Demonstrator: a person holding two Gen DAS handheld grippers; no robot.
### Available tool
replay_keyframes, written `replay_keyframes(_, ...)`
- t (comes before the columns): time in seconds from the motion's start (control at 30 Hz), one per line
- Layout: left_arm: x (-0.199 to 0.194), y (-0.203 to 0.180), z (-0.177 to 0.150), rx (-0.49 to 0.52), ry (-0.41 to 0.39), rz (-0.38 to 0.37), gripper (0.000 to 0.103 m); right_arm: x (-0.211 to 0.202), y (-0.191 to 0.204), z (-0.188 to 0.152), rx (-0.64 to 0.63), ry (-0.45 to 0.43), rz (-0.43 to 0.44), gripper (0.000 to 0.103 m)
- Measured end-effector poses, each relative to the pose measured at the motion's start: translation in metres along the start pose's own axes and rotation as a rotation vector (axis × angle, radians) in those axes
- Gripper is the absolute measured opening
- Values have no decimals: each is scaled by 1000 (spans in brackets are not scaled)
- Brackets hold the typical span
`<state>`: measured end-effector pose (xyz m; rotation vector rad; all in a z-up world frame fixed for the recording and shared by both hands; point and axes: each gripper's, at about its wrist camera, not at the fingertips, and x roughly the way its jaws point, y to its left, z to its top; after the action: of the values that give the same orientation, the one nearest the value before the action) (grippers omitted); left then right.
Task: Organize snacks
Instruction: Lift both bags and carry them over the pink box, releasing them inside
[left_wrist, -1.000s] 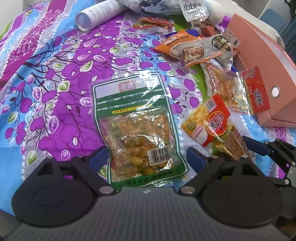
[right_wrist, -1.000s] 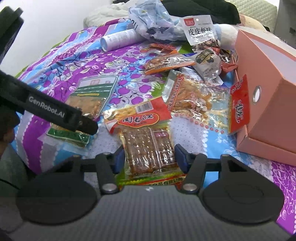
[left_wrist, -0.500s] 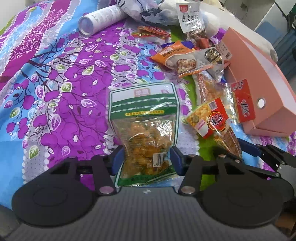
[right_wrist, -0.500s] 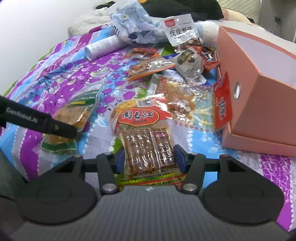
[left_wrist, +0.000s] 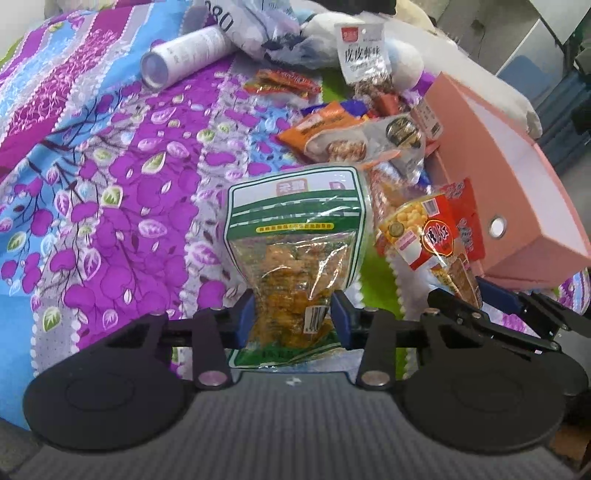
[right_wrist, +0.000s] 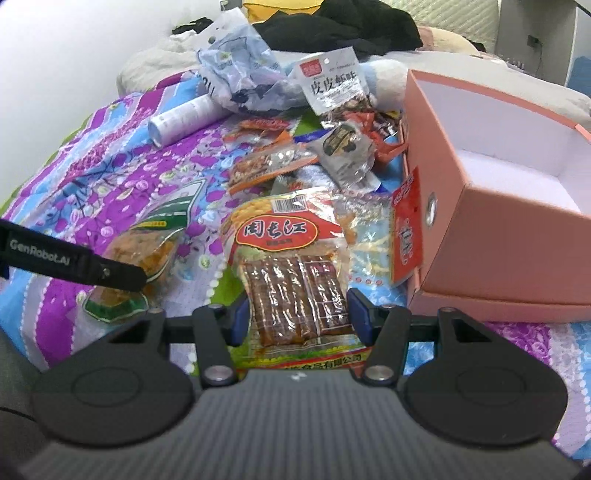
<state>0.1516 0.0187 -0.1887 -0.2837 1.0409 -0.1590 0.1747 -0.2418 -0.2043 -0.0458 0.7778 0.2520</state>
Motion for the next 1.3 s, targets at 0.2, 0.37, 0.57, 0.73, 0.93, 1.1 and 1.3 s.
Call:
replay_keyframes(0.2, -16, -15, 19, 16, -44, -11, 49, -13, 0, 22, 4, -43, -6, 57)
replay_keyframes(0.37, -32, -27, 36, 26, -79, -37, 49, -30, -1, 43, 5, -98, -13, 57)
replay_keyframes(0.57, -55, -46, 63, 64, -135, -69, 49, -53, -10, 72, 10, -179, -50, 57)
replay_keyframes(0.73, -71, -62, 90, 73, -188, -96, 49, -72, -20, 97, 0, -256, -95, 57)
replay_keyframes(0.93, -88, -89, 127, 61, -250, -152, 49, -93, -36, 125, -14, -338, -126, 57)
replay_keyframes(1.1, -101, -122, 155, 100, -308, -196, 49, -107, -56, 148, -13, -394, -167, 57)
replay_keyframes(1.3, -101, -168, 181, 165, -328, -243, 49, -116, -94, 169, 18, -421, -252, 57)
